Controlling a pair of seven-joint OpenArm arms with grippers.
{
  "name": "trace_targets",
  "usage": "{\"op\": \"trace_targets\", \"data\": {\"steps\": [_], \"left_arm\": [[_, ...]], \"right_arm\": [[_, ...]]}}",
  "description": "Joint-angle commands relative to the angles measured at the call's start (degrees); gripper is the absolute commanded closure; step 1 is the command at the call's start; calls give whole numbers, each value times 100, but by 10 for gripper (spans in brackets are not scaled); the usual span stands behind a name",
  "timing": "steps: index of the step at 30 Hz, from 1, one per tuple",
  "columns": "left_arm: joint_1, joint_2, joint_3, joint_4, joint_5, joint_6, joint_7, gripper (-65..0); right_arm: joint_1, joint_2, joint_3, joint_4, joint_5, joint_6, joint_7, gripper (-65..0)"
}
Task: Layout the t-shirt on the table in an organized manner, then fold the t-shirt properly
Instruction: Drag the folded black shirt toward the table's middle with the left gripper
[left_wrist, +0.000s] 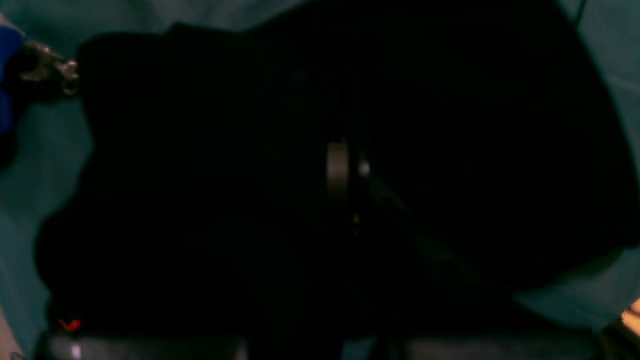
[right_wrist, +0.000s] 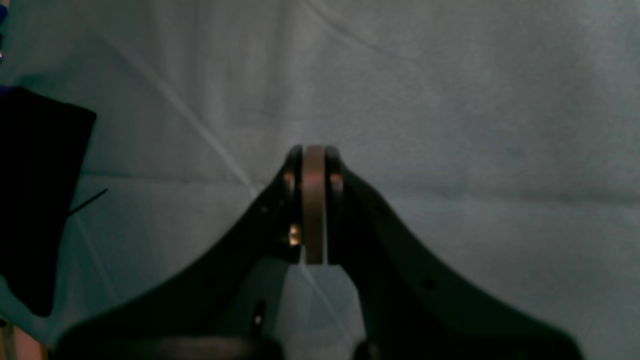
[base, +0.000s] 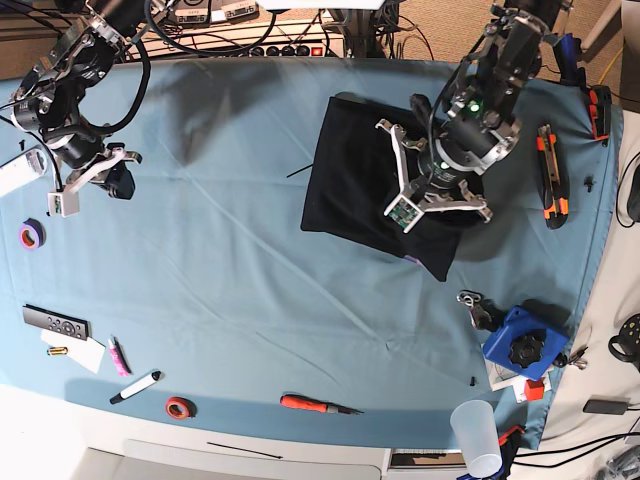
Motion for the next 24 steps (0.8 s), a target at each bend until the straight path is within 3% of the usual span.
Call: {"op": "trace_targets", "data": {"steps": [1,5,9,10,16,24], "left_arm": [[-87,72,20,-13,68,79,-109,0],[-155,352,15,-118,284,149,-160,0],[-245,621,15,-118,282,146,-284,-222],[-249,704,15,-118,282,144,-310,-252],[-243,1062,15,-120,282,149,-326,-262],[-236,1228,17,-120,52,146,-514,-262]], "right_arm": [[59,94,20,101,118,11,129,-8],[61,94,20,101,118,11,129,-8],[59,94,22,101,118,11,127,-8],[59,94,20,101,118,11,129,-8],[61,94,20,101,118,11,131,-8],[61,94,20,101,120,11,153,-8]]}}
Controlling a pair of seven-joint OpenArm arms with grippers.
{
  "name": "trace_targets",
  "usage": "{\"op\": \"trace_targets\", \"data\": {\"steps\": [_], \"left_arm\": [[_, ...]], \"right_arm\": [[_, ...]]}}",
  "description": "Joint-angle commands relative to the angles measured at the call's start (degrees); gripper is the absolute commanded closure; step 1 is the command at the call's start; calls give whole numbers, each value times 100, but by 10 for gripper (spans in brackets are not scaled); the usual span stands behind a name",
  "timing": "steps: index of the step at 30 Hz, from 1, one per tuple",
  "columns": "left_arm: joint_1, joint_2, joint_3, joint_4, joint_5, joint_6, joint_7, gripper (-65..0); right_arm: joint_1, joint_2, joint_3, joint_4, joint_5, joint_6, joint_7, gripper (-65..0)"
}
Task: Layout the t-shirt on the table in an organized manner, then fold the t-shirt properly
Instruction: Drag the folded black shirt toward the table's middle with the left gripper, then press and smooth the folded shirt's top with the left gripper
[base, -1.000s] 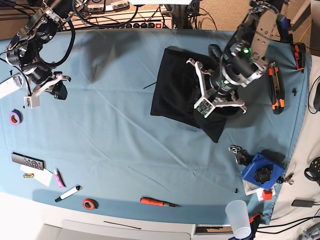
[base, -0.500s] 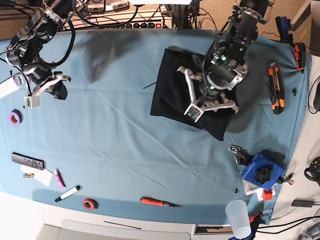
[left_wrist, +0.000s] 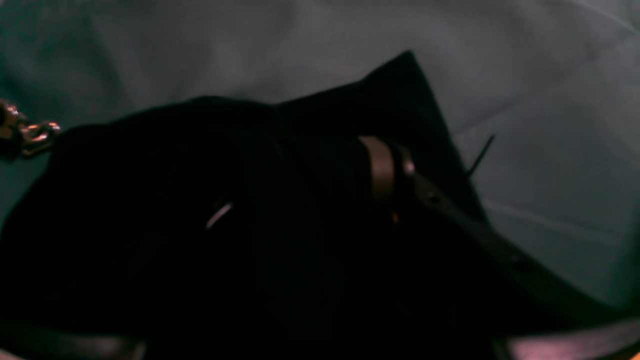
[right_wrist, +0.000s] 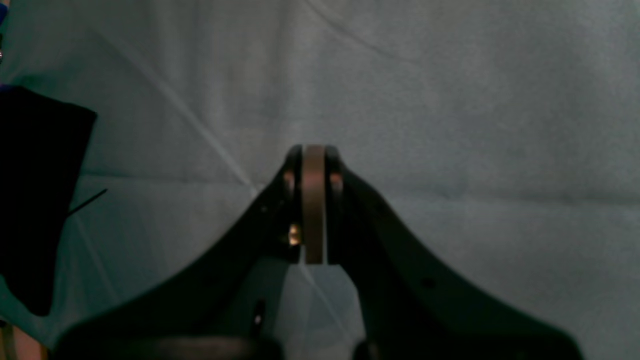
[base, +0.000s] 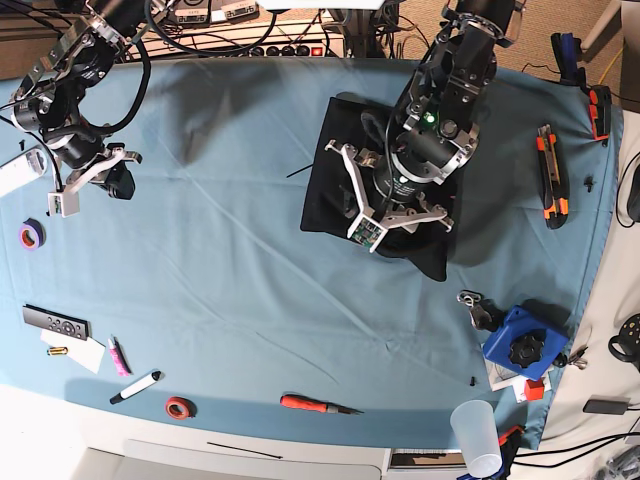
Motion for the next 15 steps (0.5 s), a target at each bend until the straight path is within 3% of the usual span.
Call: {"op": "trace_targets", "data": {"steps": [1,6,15], "left_arm": [[-37,105,0,103,-149,7,-129,-262],[15,181,317,105,-660,-39,315,-262],[15,181,1237,376,-98,-35,815,-262]], "right_arm": [[63,94,20,101,122,11,153,-8],[63,94,20,101,120,13,153,-8],[63,94,22,101,120,13,214,-8]]}}
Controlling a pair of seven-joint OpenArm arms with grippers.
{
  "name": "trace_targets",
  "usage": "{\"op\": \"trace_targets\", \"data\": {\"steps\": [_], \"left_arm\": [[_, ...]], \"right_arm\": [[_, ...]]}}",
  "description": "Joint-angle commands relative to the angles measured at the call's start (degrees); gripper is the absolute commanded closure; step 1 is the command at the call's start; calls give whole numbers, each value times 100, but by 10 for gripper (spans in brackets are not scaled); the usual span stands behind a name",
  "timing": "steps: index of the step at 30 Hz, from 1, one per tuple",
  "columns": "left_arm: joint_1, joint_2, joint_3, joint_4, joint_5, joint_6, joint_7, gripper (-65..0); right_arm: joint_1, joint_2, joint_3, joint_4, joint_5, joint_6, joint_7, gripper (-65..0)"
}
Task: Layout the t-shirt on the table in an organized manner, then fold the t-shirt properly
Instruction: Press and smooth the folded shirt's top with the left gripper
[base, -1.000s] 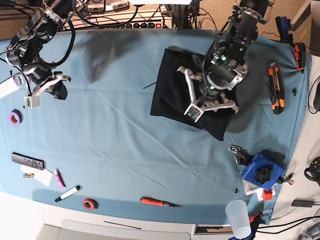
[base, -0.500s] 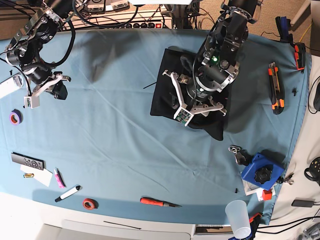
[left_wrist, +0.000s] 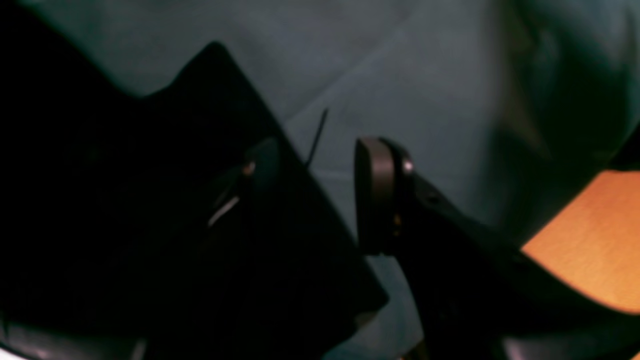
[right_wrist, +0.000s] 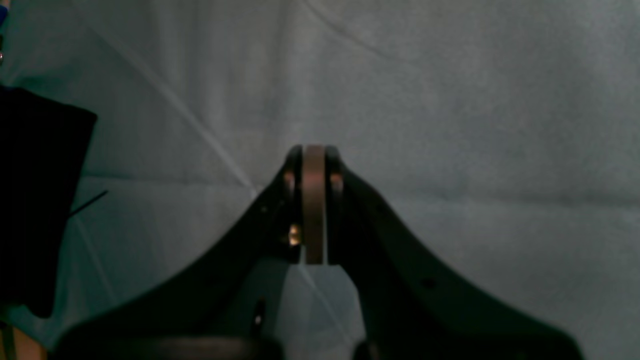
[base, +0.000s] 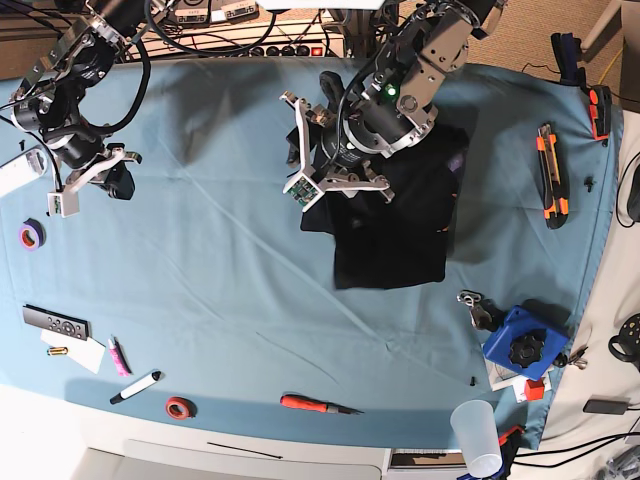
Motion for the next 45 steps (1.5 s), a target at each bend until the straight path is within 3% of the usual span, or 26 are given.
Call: {"op": "trace_targets", "data": {"steps": [1,3,6,9,11,23,29,36,45], "left_arm": [[-59,50,44,166,-7,15,-44,-262],[-42,48,48,269,39,15,-46,-262],[-31,48,48,415,660,44,-48,-262],[-28,46,48,461,1517,540,-48,-262],[-2,46,48,459,1714,798,-48,-262],[688,-68,50,455,1572,782,125,-262],[927,-76,55,455,1176,369,98,-263],[970,-76,55,439,1178,367,-33,-308],[970,-76,52,-111,1508,455,-39,-308]], "right_arm": [[61,94,22,98,120,13,168,-8],[61,96,22,98,120,15,195,-8],[63,94,22,98,120,15,195,-8],[63,94,22,98,120,15,197,-8],[61,94,22,98,118,15,197,-8],[61,96,22,98,120,15,197,-8],[61,94,22,98,120,17,195,-8],[61,96,22,98,122,17,197,-8],[61,94,22,98,122,15,197,-8]]}}
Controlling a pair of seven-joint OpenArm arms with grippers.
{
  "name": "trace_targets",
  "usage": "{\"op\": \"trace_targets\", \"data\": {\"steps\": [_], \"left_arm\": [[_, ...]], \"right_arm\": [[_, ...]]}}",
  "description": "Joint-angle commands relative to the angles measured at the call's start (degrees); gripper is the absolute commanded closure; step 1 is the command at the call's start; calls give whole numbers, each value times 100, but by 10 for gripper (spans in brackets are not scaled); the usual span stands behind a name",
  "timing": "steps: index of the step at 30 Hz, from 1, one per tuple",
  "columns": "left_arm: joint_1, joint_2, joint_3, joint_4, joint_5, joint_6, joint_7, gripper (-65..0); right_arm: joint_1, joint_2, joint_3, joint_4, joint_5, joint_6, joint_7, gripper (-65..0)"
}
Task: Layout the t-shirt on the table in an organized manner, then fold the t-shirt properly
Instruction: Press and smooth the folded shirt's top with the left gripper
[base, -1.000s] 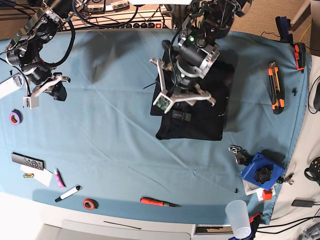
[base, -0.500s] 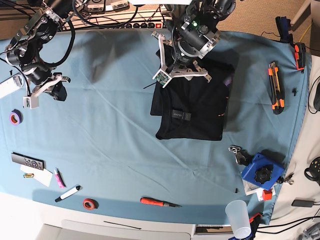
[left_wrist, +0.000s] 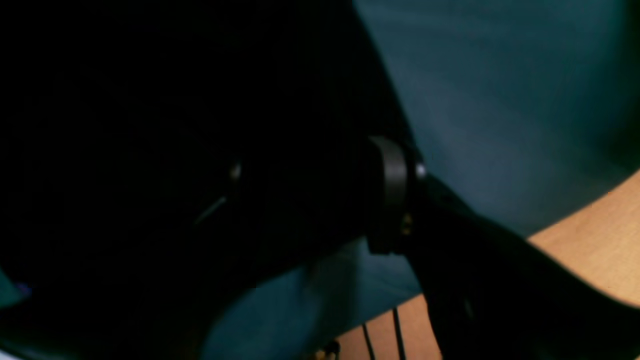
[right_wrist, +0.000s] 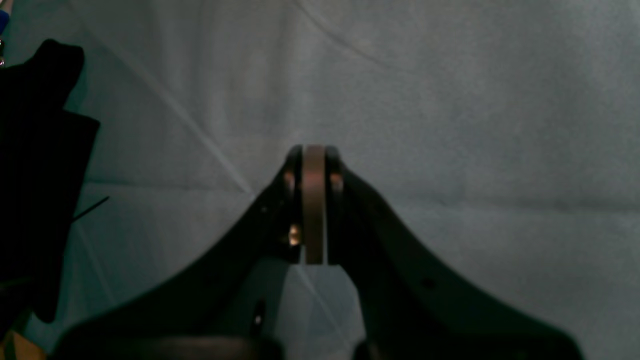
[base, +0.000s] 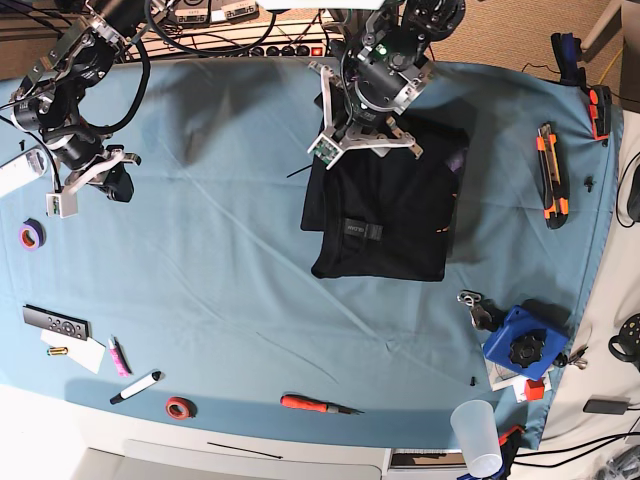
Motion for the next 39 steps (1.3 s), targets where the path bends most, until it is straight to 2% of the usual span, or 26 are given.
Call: {"op": "trace_targets", "data": {"steps": [1,4,7,14,22,33,35,39], "left_arm": [[-15,48,13,94,46,125,-17,-296],[-46,66,15,162,42,446,378,-182],[-44,61,15,334,44,605,669,0],[-22,61,15,691,42,632,837,0],[358,44,15,1766,39,632,682,0],[855,42,15,1810,-7,623,765,0],[964,39,15,1810,-240,533,774,0],[1180,-83,13,1810,-1143,155,566,0]], "right_arm": [[61,96,22,98,120,13,133,-8],[61,96,22,98,120,15,133,-8],[63,96,22,98,120,15,151,-8],[63,96,22,98,120,15,372,-8],[79,96,20,98,120,15,385,-8],[76,96,20,98,120,15,387,-8],[79,96,20,98,120,15,387,-8],[79,96,20,98,122,15,409,-8]]}}
